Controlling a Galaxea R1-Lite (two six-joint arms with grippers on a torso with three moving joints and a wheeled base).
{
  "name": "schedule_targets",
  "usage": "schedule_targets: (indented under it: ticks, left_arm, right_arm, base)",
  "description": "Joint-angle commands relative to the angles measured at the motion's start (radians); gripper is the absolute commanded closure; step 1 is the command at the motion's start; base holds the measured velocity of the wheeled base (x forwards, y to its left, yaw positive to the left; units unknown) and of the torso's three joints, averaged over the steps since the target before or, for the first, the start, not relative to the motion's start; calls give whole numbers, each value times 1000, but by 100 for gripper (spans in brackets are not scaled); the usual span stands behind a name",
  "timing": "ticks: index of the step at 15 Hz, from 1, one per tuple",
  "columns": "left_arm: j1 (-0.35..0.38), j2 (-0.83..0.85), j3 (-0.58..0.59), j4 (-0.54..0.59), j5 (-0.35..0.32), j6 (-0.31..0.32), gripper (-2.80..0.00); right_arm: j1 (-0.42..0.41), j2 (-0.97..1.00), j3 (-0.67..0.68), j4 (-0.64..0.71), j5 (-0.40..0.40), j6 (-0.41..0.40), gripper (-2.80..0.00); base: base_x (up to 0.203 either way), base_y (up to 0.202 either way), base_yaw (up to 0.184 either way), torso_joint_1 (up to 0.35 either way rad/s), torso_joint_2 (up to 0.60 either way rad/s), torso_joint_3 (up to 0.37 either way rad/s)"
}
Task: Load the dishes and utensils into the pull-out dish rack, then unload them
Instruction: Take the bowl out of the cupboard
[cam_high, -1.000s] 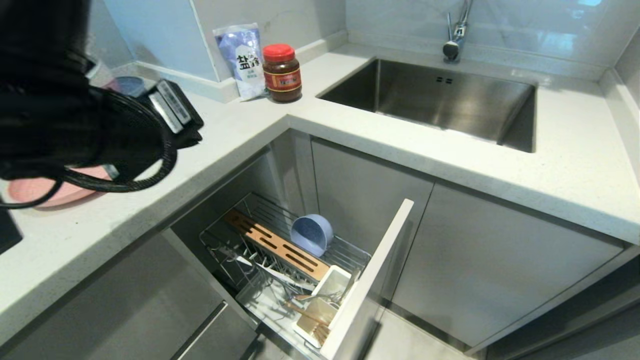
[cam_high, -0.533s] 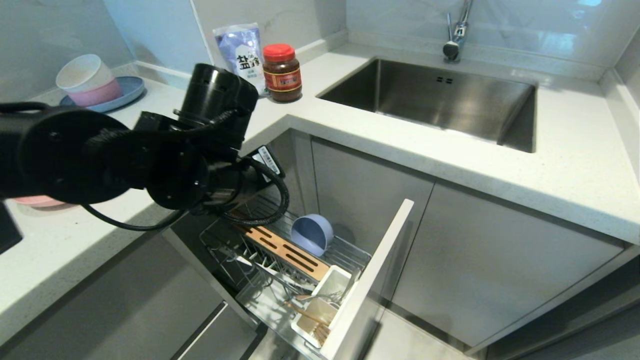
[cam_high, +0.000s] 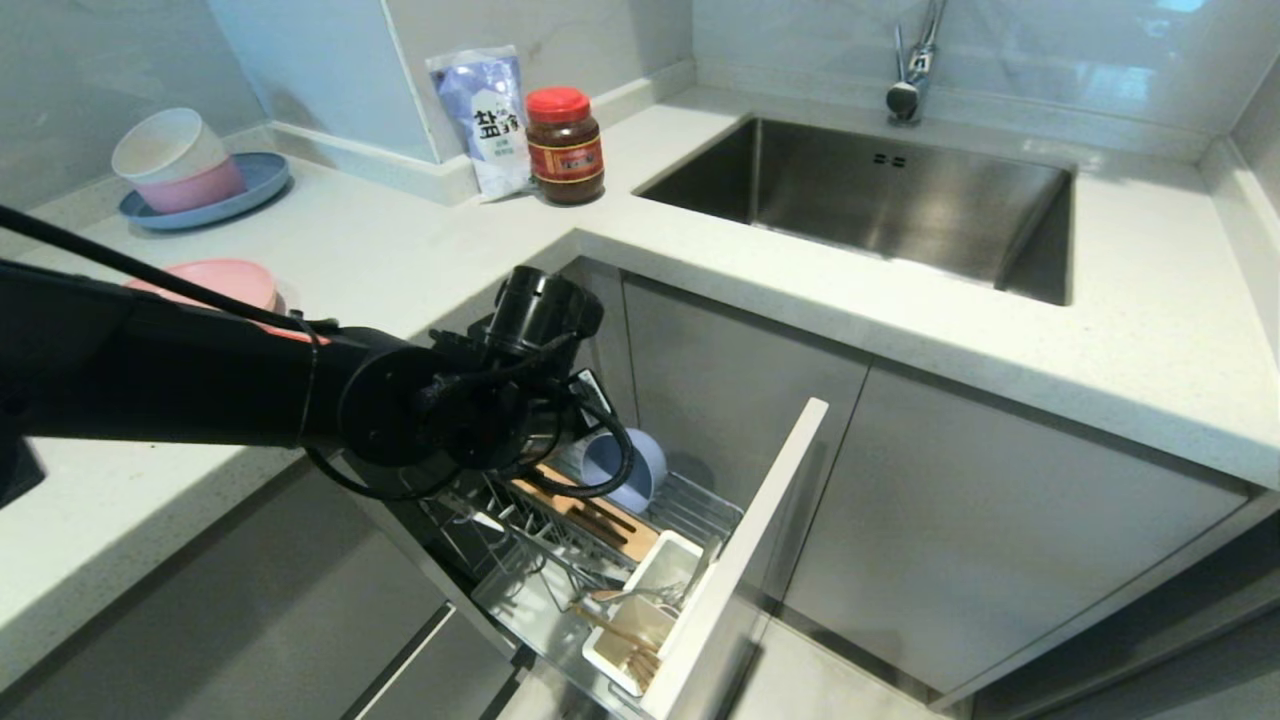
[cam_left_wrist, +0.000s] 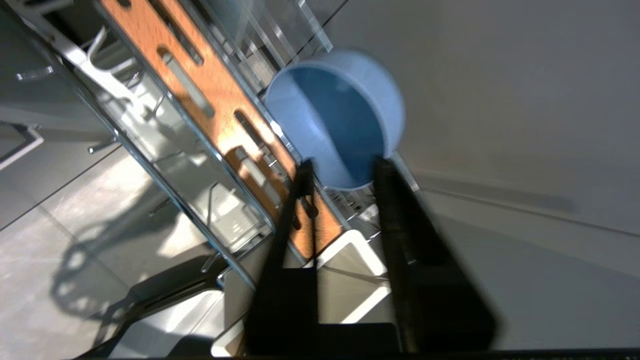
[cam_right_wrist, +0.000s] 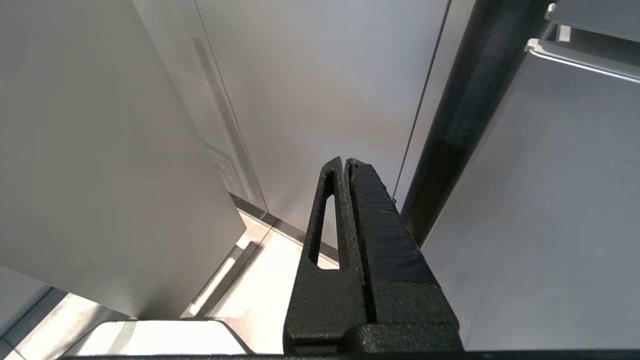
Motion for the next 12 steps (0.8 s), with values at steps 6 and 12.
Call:
schedule_targets:
  ticks: [6, 12]
  left_arm:
    - [4, 147, -52, -31, -39, -5, -280]
    - [16, 260, -145, -48, -82, -2, -280]
  right_arm:
    - [1, -4, 2, -1, 0, 0, 0]
    - [1, -4, 2, 0, 0, 0, 0]
  base:
    - [0, 0, 0, 0, 0, 0]
    - [0, 0, 0, 0, 0, 0]
